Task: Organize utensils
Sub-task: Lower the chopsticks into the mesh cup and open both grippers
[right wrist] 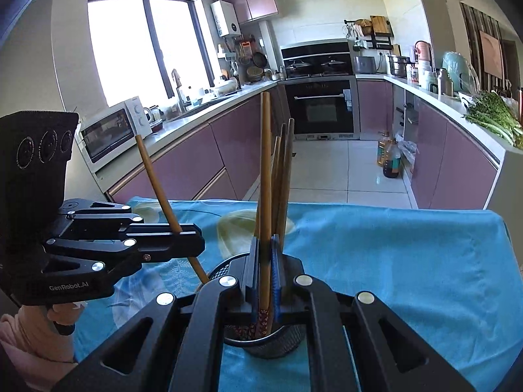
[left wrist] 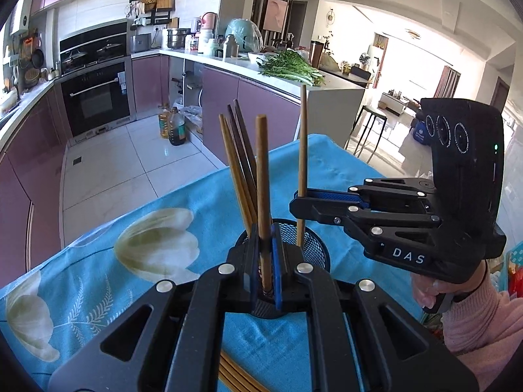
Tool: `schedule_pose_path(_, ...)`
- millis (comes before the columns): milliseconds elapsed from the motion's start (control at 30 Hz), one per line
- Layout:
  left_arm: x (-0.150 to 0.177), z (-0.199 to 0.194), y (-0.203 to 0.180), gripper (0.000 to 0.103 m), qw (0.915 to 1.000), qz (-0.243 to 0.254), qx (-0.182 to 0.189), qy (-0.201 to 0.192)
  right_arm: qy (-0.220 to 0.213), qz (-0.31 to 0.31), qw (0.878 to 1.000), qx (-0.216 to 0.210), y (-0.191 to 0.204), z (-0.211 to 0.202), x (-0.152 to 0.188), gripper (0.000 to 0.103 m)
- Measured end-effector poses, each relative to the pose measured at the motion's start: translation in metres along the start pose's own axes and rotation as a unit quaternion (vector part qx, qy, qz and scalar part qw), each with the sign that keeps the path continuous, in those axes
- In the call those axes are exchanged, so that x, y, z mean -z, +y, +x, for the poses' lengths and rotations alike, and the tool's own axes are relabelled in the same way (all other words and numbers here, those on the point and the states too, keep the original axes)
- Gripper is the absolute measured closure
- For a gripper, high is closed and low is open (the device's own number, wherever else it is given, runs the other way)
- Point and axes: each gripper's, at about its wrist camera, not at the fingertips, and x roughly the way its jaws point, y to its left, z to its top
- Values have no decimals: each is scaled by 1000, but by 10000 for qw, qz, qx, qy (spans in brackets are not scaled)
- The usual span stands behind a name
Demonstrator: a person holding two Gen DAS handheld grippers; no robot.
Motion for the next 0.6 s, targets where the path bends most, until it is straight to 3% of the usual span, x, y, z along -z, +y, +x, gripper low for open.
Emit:
schedule_pose_path(133, -8, 13, 3, 92, 9999, -87, -72, -12, -7, 73, 10000, 12, -3, 3, -2, 96)
schedule_pose_path(167, -8, 14, 4, 80, 9999, -108, -90, -20, -9, 94, 10000, 17, -4, 3, -2, 96)
schedule_pose_path(200, -9, 16, 5, 76, 9999, -120, -104, -32, -11, 113, 9999, 24, -4, 2, 0, 95)
schedule_pose_path(467, 6, 6, 12, 74, 9987, -258, -317, -302, -137, 163, 9998, 2, -2, -7, 5, 95)
schedule_pose_path(600, 22, -16, 16, 69, 9965, -317, -494, -604, -280, 97, 9995, -113, 4, -17, 9, 86)
